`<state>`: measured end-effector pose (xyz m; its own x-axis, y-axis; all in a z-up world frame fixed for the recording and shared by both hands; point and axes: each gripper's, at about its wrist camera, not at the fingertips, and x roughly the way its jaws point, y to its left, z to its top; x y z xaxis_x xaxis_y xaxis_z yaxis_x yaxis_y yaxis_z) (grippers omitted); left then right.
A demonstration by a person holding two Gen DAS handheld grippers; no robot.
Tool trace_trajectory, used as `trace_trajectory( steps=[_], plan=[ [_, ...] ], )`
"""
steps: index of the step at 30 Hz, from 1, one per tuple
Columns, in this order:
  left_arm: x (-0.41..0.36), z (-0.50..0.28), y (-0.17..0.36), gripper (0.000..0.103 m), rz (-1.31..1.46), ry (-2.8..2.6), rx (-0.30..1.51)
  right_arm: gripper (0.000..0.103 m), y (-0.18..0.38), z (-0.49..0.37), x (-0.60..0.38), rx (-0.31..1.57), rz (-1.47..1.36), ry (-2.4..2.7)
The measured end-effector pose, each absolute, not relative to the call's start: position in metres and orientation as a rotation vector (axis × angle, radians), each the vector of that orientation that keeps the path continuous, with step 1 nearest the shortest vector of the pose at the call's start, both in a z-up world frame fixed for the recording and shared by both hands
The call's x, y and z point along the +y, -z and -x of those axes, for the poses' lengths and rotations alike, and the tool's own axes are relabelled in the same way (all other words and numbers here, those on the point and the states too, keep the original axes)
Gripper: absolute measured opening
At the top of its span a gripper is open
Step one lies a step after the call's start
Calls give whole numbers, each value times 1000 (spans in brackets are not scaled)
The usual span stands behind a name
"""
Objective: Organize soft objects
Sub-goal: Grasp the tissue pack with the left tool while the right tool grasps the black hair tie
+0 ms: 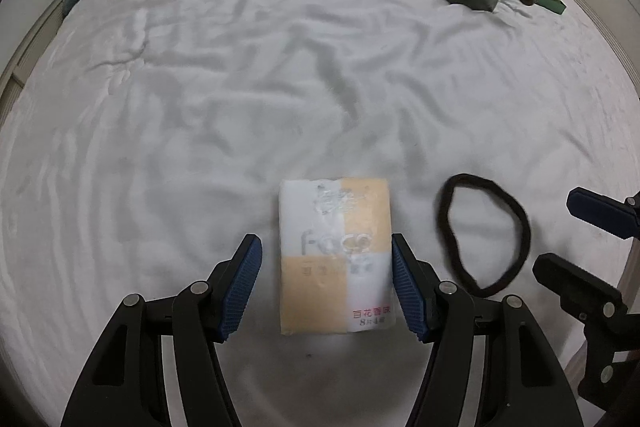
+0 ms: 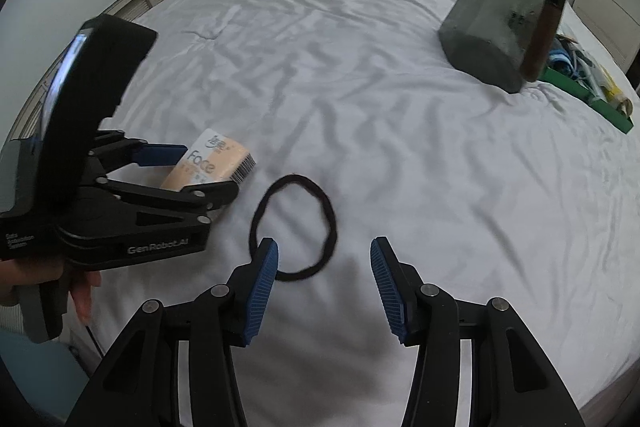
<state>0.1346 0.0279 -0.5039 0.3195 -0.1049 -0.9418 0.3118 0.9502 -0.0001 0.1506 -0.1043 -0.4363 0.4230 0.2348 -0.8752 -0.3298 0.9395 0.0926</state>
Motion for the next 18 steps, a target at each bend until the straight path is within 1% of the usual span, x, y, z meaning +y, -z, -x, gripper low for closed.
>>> trace_trajectory(
  steps=[6, 18],
  plan=[
    [46, -136, 504, 58, -203, 242, 1207, 51, 453, -166, -89, 1085, 102, -406],
    [70, -133, 508, 58, -149, 226, 1228, 51, 490, -195, -59, 1145, 144, -444]
  ],
)
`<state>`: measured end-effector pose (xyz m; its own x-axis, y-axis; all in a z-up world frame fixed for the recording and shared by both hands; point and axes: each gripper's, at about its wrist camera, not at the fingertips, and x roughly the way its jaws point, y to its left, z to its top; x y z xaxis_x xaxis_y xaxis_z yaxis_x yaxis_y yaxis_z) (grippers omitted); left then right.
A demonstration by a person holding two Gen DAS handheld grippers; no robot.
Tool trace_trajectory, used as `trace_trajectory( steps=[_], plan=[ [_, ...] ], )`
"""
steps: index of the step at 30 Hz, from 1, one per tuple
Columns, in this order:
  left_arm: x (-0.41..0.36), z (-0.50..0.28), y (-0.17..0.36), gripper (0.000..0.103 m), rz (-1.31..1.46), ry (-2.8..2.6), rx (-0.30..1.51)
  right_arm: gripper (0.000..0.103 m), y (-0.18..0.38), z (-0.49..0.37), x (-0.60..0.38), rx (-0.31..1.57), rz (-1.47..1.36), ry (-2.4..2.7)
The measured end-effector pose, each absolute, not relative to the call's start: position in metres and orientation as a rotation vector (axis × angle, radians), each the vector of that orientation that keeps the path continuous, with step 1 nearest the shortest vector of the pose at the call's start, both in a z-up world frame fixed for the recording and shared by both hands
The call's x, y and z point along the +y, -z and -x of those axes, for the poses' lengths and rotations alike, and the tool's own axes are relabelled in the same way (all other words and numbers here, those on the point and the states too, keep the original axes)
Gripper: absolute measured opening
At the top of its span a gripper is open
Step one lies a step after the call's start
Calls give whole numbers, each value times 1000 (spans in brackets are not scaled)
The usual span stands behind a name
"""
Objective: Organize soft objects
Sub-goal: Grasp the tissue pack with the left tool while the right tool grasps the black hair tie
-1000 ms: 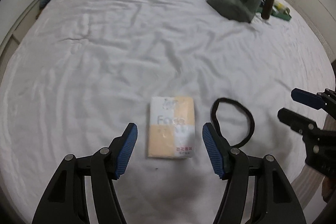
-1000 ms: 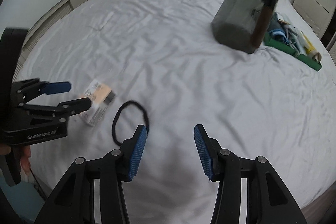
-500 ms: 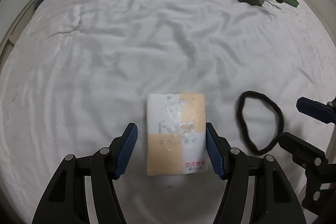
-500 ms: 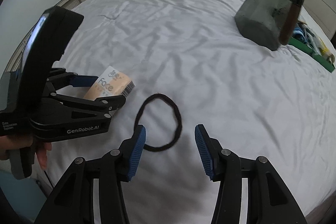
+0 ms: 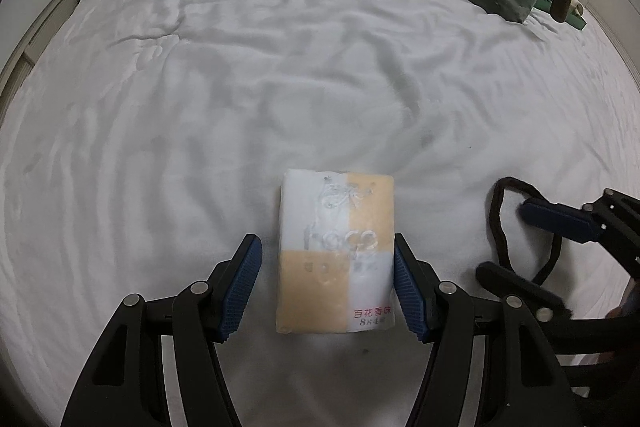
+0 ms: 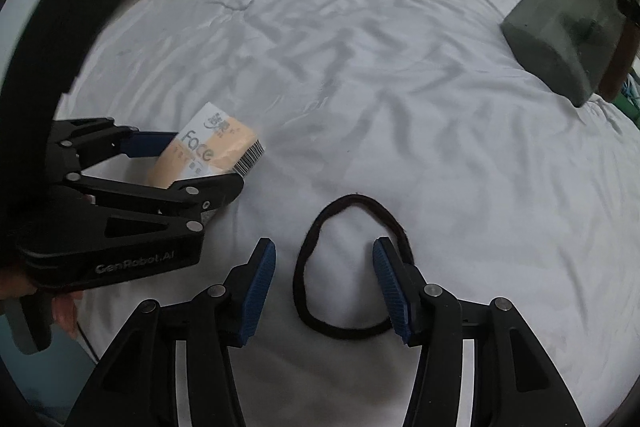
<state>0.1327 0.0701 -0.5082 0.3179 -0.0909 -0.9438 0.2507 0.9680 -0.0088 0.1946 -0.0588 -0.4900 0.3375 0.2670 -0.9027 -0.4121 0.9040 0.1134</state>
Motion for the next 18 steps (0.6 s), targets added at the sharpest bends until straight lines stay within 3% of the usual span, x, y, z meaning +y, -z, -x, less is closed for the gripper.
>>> trace_trajectory(
  steps=[2, 5, 13, 15, 18],
  plan=[
    [69, -132, 509, 58, -150, 226, 1230, 50, 496, -200, -56, 1161, 143, -440],
    [70, -132, 510, 58, -156, 224, 1233, 32, 504, -207, -53, 1178, 145, -437],
    [68, -135, 512, 58, -151, 214, 1239, 23, 515, -219, -53, 1188, 135, -433],
    [67, -136, 513, 58, -152, 212, 1238, 12, 516, -220, -55, 1194, 127, -431],
    [62, -139, 514, 58, -156, 207, 1237, 4, 517, -222, -58, 1208, 108, -446]
  ],
)
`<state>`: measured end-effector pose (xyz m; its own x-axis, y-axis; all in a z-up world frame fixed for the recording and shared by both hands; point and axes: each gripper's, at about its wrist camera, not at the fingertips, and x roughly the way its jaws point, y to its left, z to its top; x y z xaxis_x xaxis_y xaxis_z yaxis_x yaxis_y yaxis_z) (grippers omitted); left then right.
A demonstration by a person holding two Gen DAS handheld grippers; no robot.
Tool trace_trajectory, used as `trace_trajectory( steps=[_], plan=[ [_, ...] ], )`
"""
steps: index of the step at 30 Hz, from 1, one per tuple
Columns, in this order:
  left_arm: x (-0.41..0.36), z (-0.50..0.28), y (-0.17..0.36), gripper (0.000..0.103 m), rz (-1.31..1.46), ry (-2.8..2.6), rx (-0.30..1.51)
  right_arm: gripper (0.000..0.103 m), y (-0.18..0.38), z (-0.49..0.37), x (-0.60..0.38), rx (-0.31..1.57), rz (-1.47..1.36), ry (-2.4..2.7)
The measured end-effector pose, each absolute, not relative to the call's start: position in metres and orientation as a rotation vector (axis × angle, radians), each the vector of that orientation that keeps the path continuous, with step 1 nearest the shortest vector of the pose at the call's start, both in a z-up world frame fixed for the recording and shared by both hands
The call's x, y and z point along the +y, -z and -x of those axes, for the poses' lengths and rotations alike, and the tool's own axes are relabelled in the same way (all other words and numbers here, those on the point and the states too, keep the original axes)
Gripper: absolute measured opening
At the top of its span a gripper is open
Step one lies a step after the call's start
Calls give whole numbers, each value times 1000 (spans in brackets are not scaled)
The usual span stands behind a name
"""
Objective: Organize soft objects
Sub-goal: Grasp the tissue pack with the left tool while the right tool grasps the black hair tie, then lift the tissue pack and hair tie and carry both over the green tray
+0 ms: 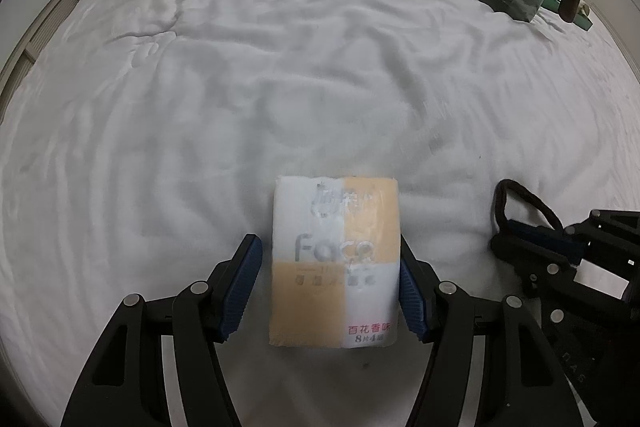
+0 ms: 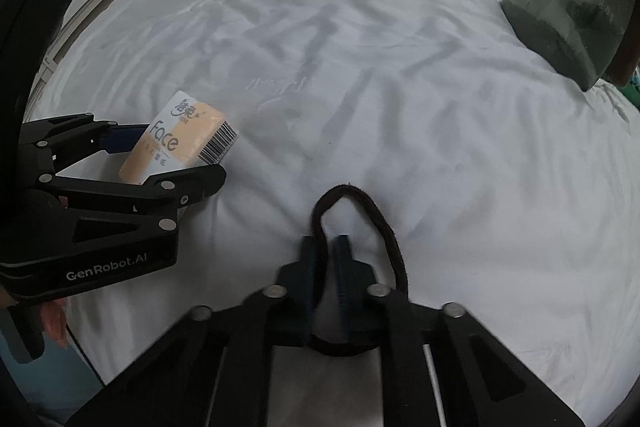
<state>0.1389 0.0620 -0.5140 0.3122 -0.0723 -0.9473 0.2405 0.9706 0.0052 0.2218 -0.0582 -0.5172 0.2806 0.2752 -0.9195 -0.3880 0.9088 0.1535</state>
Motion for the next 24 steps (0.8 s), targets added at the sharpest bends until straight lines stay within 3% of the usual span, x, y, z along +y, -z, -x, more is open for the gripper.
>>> trace_trajectory(
  steps=[5, 24],
  plan=[
    [49, -146, 516, 46, -163, 212, 1239, 3, 516, -227, -62, 1215, 73, -465],
    [32, -157, 510, 46, -177, 161, 1251, 3, 485, -230, -91, 1175, 26, -528]
  ],
)
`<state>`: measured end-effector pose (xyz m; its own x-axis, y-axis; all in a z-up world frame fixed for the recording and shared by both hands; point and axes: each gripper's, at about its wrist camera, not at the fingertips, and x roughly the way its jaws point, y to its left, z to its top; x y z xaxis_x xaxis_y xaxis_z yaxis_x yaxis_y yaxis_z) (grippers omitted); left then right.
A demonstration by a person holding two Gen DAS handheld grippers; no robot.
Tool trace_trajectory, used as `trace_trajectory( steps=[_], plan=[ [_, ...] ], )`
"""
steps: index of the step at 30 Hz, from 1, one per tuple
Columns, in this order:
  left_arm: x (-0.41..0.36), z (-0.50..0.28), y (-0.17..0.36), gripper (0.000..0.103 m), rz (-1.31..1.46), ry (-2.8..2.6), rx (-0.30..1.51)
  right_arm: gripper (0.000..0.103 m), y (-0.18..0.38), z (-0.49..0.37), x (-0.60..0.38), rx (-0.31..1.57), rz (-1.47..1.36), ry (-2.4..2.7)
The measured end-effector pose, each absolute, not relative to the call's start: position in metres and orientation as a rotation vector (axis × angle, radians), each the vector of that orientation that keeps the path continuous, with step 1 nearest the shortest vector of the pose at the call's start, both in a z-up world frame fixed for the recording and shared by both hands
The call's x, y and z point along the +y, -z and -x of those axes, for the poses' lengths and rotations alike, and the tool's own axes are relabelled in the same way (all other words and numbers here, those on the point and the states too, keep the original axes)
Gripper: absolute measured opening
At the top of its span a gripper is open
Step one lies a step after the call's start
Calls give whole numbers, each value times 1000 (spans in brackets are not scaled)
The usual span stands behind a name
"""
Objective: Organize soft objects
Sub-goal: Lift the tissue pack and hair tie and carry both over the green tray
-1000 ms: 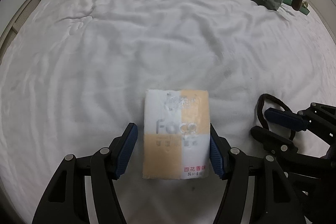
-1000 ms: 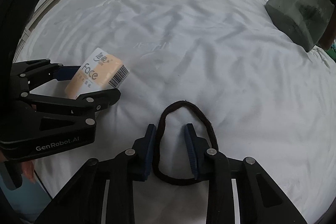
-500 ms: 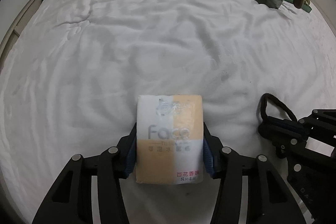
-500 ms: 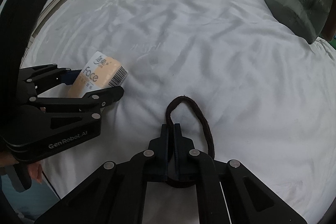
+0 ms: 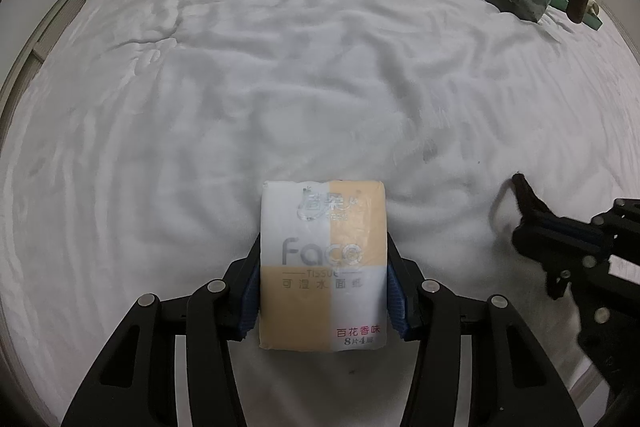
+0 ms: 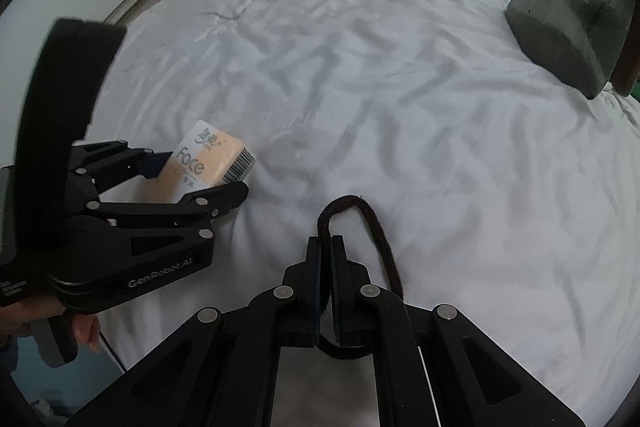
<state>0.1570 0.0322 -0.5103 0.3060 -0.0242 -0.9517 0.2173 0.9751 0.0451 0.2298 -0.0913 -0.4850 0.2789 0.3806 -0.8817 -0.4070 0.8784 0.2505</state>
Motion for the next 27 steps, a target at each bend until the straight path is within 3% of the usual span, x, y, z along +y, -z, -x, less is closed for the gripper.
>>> trace_trajectory(
  steps=[27],
  plan=[
    [12, -183, 474, 45, -141, 55, 1274, 3, 460, -238, -149, 1156, -8, -580]
  ],
)
